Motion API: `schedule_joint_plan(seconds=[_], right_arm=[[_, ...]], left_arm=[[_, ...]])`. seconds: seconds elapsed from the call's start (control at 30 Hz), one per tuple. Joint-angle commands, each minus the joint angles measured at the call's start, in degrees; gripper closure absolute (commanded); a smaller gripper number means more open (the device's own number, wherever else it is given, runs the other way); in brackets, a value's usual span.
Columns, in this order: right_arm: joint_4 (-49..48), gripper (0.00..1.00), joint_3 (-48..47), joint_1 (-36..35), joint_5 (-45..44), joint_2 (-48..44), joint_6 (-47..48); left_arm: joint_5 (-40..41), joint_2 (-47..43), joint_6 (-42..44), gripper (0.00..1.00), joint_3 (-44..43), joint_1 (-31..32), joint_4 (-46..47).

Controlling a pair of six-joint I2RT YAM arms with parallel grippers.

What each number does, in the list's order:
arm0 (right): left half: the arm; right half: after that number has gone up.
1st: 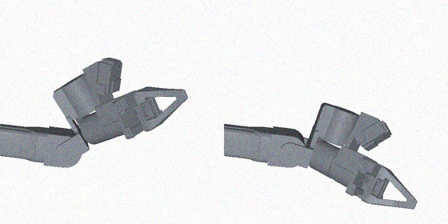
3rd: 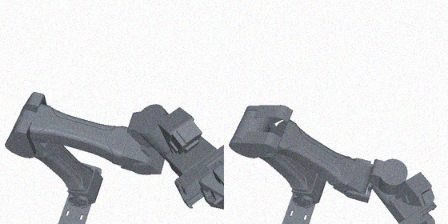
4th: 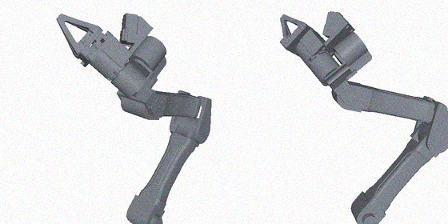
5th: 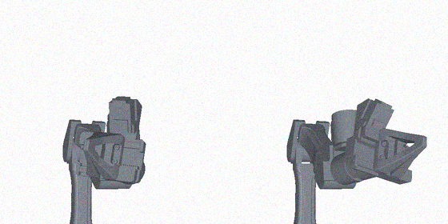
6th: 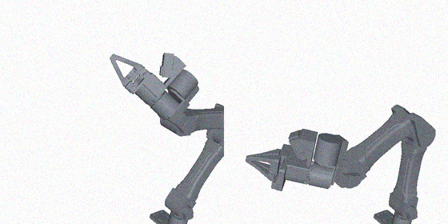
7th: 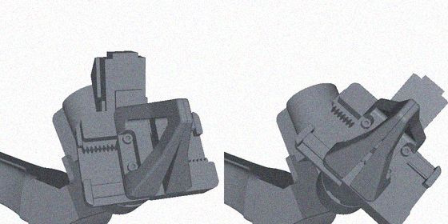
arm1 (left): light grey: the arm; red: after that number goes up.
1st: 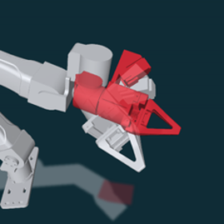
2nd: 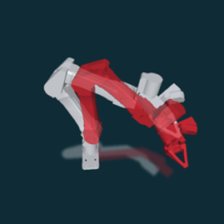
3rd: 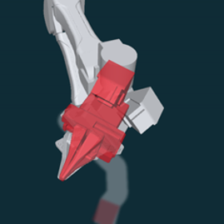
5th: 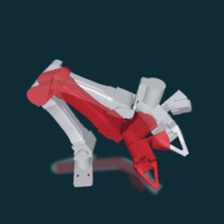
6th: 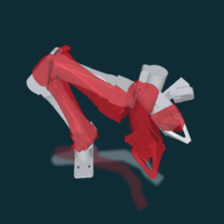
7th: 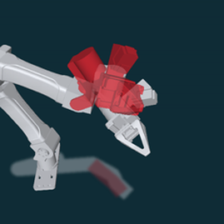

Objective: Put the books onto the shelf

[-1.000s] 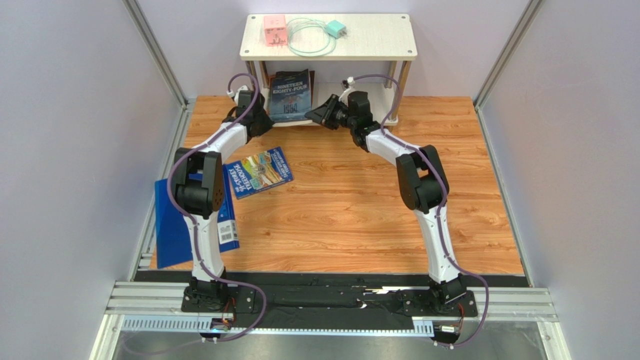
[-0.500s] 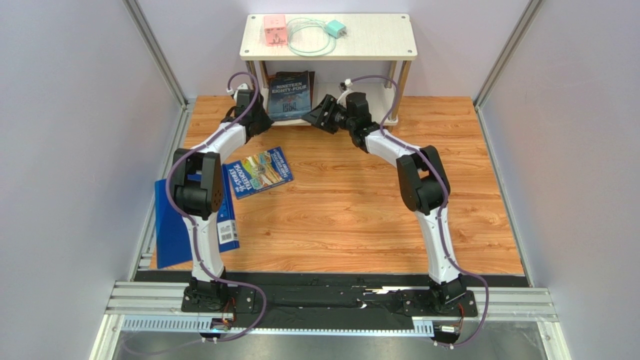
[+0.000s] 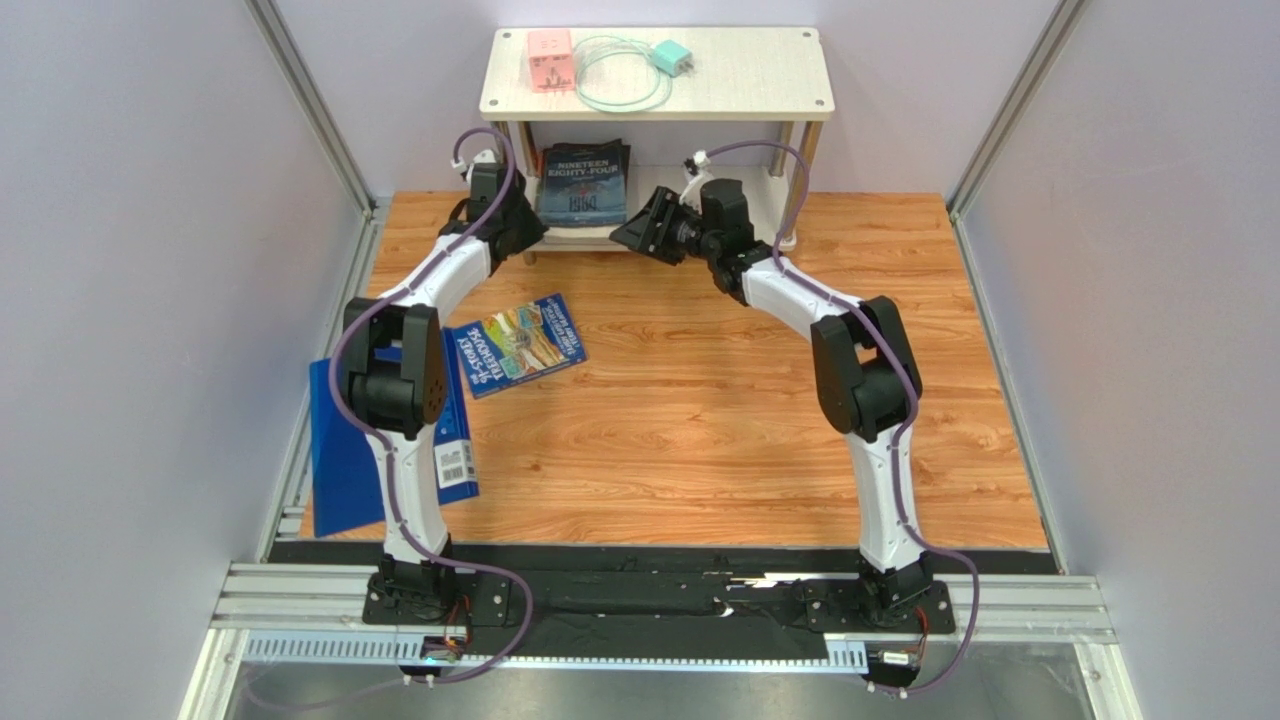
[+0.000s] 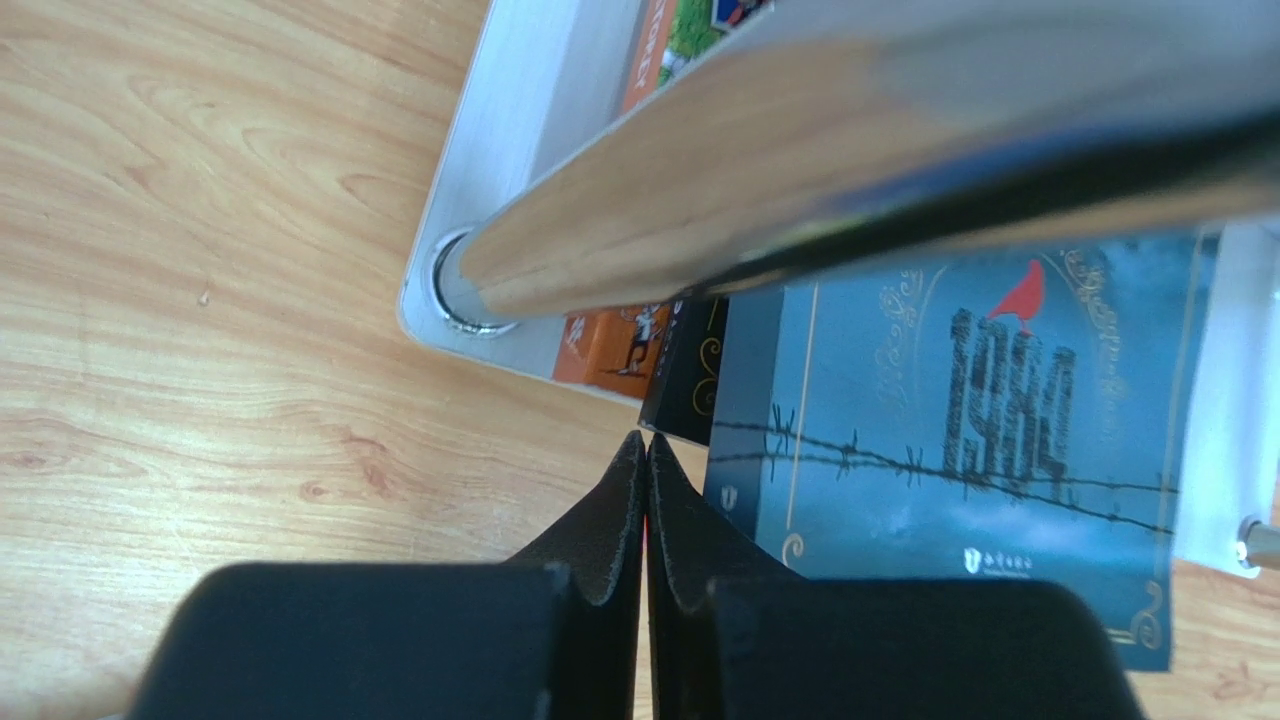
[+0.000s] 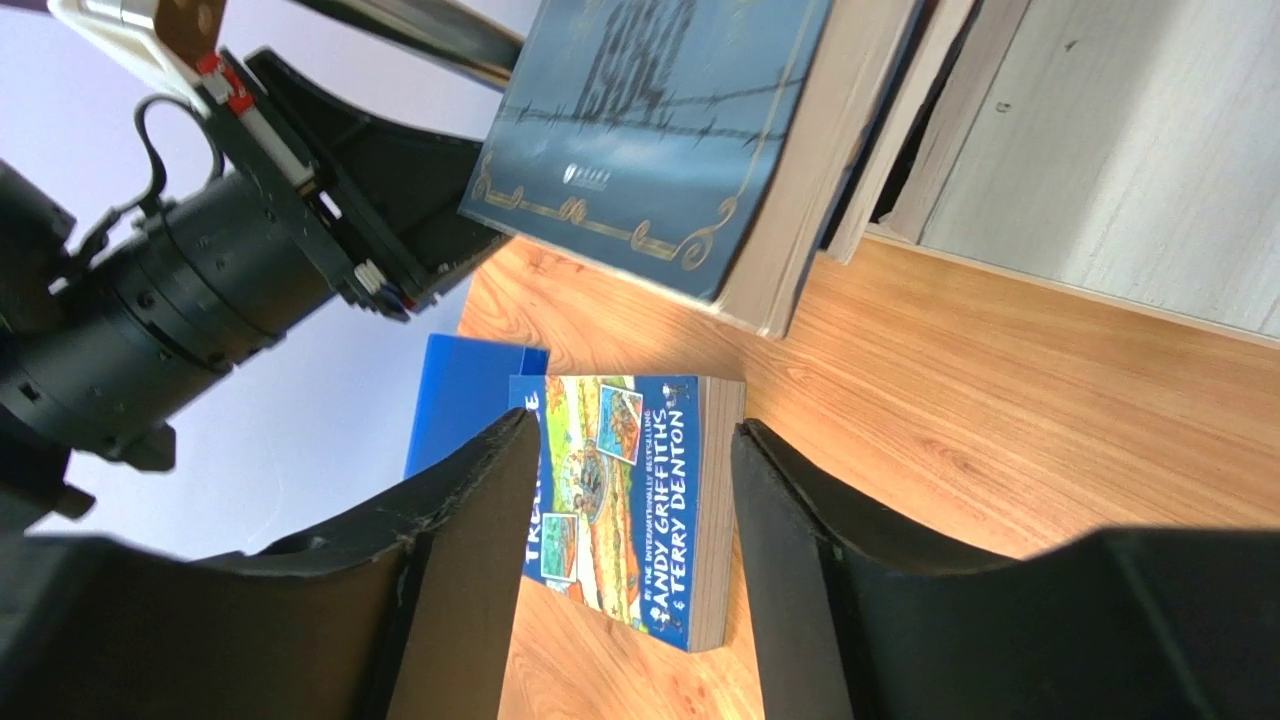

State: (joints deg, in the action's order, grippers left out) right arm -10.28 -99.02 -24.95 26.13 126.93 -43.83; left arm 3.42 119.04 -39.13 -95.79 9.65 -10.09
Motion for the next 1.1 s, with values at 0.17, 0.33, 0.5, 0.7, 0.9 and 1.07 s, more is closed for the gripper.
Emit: schedule_joint_plan(seconds=[0.17, 0.33, 0.5, 0.7, 0.9, 1.07], right_arm=[[1.5, 0.48, 1.9, -0.5, 1.8, -5.2, 5.4], [1.8, 0.48, 1.7, -0.5, 1.8, -4.6, 5.6], [1.6, 0.49, 1.0, -0.5, 0.5, -3.8, 5.5], [1.8, 0.52, -1.0, -0.5, 0.7, -2.5, 4.5], [1.8, 0.53, -0.2, -0.5, 0.4, -2.9, 4.9], [2.1, 0.54, -0.5, -0.4, 0.6, -2.7, 4.8]], left_arm=[[-1.1, 3.4, 0.3, 1.0, -10.5, -0.2, -3.4], [-2.1, 3.3, 0.6, 1.0, -11.1, -0.2, -4.9], [-3.1, -0.5, 0.6, 1.0, -5.6, -0.2, -3.2], [-7.4, -3.2, 0.6, 1.0, 0.5, 0.1, 0.9], [-5.9, -3.2, 3.2, 1.0, 0.4, 3.1, 0.9], [-6.4, -2.9, 3.6, 1.0, -0.2, 4.9, 0.6]])
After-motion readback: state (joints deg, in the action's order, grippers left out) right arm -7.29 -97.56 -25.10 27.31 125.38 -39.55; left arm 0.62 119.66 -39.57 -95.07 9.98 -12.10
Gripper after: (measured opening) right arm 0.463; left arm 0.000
